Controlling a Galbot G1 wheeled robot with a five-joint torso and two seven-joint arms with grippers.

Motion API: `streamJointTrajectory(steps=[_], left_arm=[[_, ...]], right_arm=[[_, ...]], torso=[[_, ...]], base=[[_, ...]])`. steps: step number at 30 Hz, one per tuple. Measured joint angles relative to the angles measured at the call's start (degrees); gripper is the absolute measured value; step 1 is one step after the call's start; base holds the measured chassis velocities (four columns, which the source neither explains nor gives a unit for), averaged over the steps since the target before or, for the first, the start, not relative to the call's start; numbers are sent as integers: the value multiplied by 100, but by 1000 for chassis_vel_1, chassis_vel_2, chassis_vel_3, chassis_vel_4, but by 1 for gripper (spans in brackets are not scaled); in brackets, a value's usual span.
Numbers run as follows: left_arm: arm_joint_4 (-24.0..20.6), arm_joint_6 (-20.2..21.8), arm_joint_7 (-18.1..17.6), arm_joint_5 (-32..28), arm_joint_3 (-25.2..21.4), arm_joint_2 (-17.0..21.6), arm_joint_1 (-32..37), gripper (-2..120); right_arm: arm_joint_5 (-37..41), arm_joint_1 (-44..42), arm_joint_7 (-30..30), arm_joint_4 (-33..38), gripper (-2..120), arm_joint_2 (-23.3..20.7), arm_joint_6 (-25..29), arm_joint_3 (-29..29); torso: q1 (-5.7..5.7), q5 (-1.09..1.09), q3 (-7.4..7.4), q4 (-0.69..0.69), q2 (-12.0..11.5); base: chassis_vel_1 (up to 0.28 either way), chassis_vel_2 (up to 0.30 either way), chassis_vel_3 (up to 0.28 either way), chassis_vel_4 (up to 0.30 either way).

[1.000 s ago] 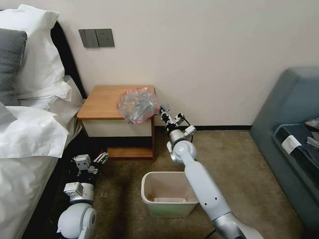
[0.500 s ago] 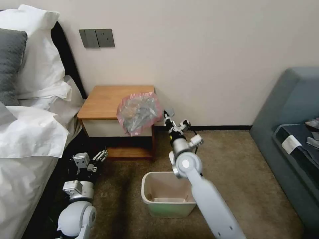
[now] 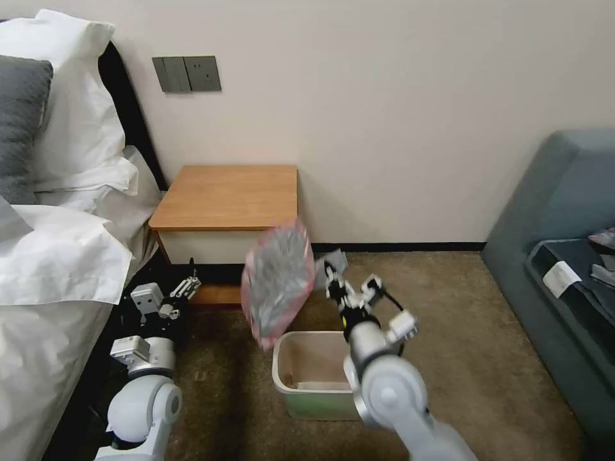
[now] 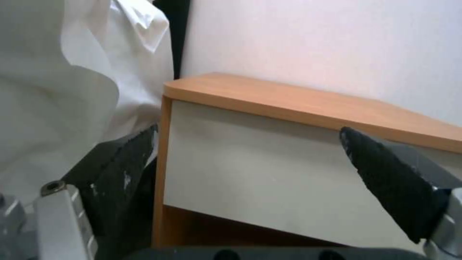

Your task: Pick up the garbage bag from the table and place it over the trash can.

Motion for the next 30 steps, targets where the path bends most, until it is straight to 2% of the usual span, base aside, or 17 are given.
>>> streamJointTrajectory(steps=[12, 21, 23, 24, 27, 28, 30], left_arm=[[32, 3, 7, 10, 121, -33, -53, 99], [38, 0, 26, 21, 178, -30, -33, 100], [40, -9, 37, 28, 204, -23, -17, 99], [40, -9, 37, 28, 204, -23, -17, 99], [44, -14, 52, 30, 256, 10, -15, 99], [44, -14, 52, 30, 256, 10, -15, 99], [44, -3, 55, 31, 300, 30, -18, 99]], right_arm=[[-618, -949, 211, 245, 0, -264, -24, -155], [-835, -997, 404, 67, -1, -303, -119, -87], [-896, -1040, 529, 65, 10, -323, -199, -20], [-896, -1040, 529, 65, 10, -323, -199, -20], [-992, -1123, 678, 180, 25, -373, -316, 76], [-992, -1123, 678, 180, 25, -373, -316, 76], [-1081, -1147, 843, 249, 34, -394, -425, 103]], torso=[[0, 0, 0, 1, 0], [0, 0, 1, 1, 0], [0, 0, 1, 2, 0], [0, 0, 1, 2, 0], [0, 0, 1, 1, 0], [0, 0, 1, 1, 0], [0, 0, 1, 2, 0]], base=[[0, 0, 0, 0], [0, 0, 0, 0], [0, 0, 0, 0], [0, 0, 0, 0], [0, 0, 0, 0], [0, 0, 0, 0], [0, 0, 0, 0]])
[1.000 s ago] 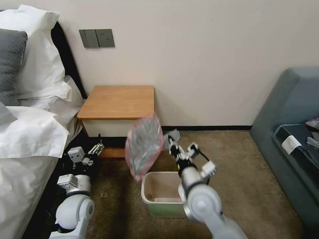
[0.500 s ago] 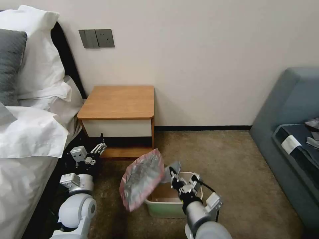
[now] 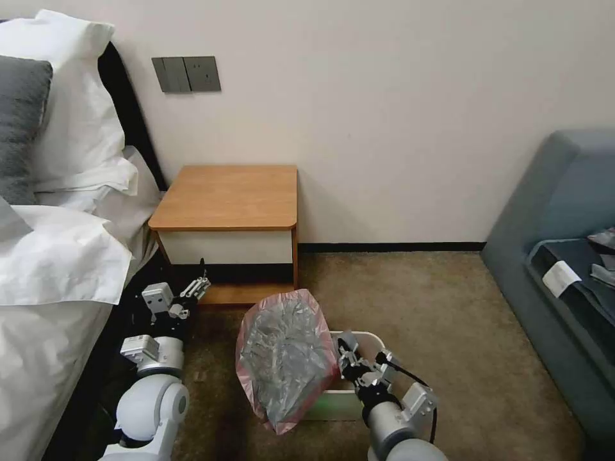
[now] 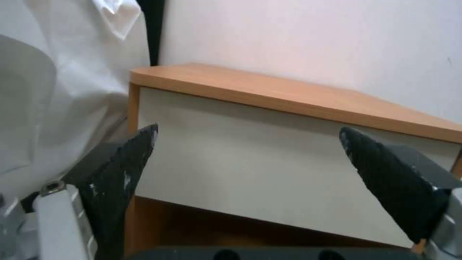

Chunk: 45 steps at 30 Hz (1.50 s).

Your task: Pick up the garbage bag from the table and place it over the trash can.

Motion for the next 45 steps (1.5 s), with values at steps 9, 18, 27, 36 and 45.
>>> streamJointTrajectory(steps=[9, 18, 27, 36, 45], left_arm=[[-882, 1328, 616, -1291, 112, 430, 409, 100], [-1712, 1636, 1218, -1424, 364, 764, 591, 100], [-2660, 4090, 541, -1958, 834, 1024, 912, 96], [-2645, 4887, -66, -1790, 969, 818, 1199, 100], [-2128, 4849, -423, -981, 1053, 657, 1163, 100]], right_arm=[[-328, -303, 61, 353, 67, -122, -57, 462], [-768, -466, -319, 552, 98, -2, 236, 828], [-1050, -468, -494, 486, 100, 228, 446, 754], [-1161, -465, -557, 424, 100, 280, 678, 738], [-1292, -511, -581, 349, 100, 345, 876, 721]], torso=[[0, 1, 0, 0, 0], [0, 0, 0, -1, 0], [0, 0, 0, 0, 0], [0, 0, 0, 0, 0], [0, 0, 0, 0, 0]], base=[[0, 0, 0, 0], [0, 0, 0, 0], [0, 0, 0, 0], [0, 0, 0, 0], [0, 0, 0, 0]])
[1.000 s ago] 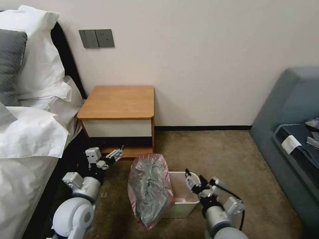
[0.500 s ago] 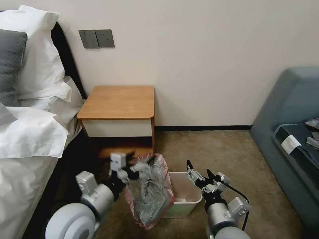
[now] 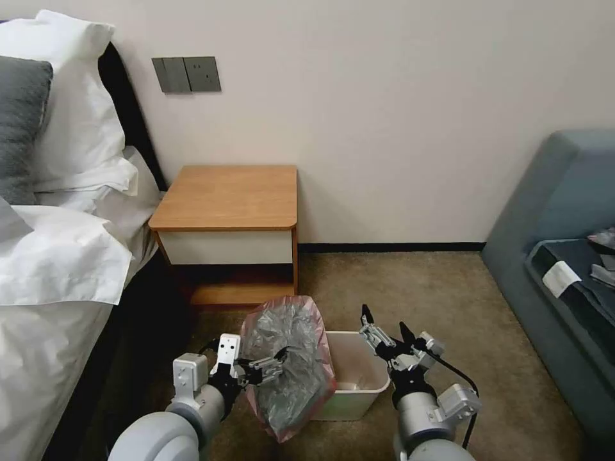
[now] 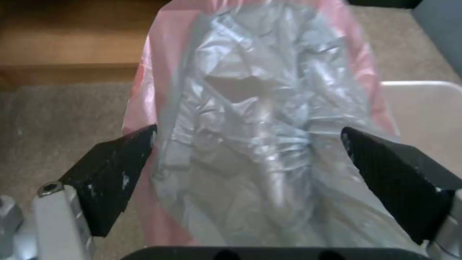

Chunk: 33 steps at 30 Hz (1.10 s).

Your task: Pick up the garbage bag from the table and place it over the trash can.

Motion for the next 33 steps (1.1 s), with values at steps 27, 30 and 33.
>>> streamJointTrajectory(steps=[27, 30, 33], left_arm=[[812, -47, 53, -60, 375, -390, -431, 100], [808, -49, -7, -126, 274, -360, -460, 100], [849, -51, -40, -183, 233, -352, -464, 100]], right_arm=[[-143, -59, 3, 52, 100, 31, 157, 90], [-151, -25, 0, 36, 100, 43, 159, 72], [-162, -4, -3, 7, 100, 59, 162, 55]], torso=[[0, 0, 0, 0, 0], [0, 0, 0, 0, 0], [0, 0, 0, 0, 0]], base=[[0, 0, 0, 0], [0, 0, 0, 0], [0, 0, 0, 0]])
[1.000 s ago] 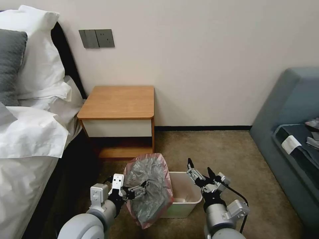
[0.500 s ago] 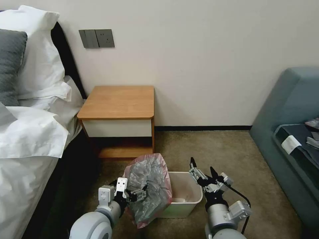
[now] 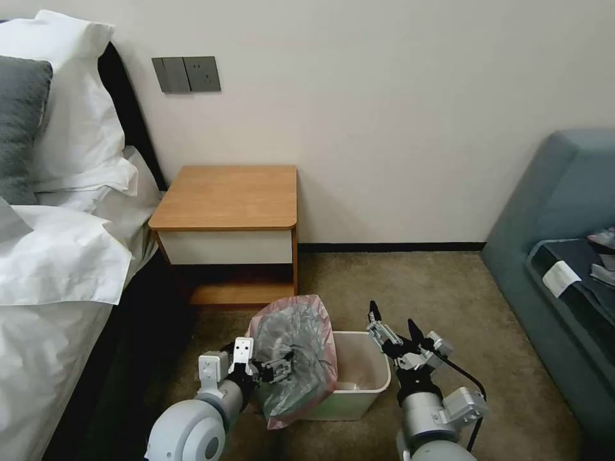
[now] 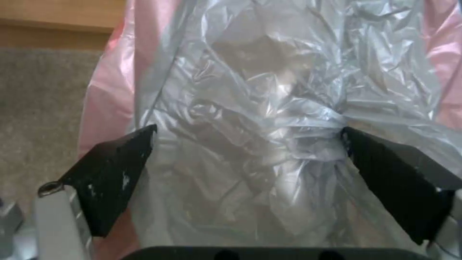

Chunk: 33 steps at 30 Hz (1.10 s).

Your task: Pick up the garbage bag from the table and place it over the trash can.

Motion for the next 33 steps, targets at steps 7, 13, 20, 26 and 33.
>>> streamJointTrajectory(steps=[7, 13, 20, 26, 33], left_arm=[[156, -2, -74, -126, -9, -41, -24, 97], [321, -2, -88, -201, 10, -162, -133, 93], [462, -3, -33, -210, 87, -320, -260, 72], [595, -3, 260, 170, 162, -328, -265, 49], [694, -6, 404, 595, 189, -315, -267, 21]], right_arm=[[-35, -13, -8, -7, 100, 2, 11, -16], [-73, -82, -14, -3, 100, 5, 43, -2], [-98, -97, -15, 7, 100, 11, 72, 5], [-127, -134, -15, 70, 100, 11, 94, 12], [-183, -168, -16, 71, 100, 13, 135, 14]], torso=[[0, 0, 0, 0, 0], [0, 0, 0, 0, 0], [0, 0, 0, 0, 0], [0, -1, 0, 0, 0], [0, 0, 0, 0, 0]], base=[[0, 0, 0, 0], [0, 0, 0, 0], [0, 0, 0, 0], [0, 0, 0, 0], [0, 0, 0, 0]])
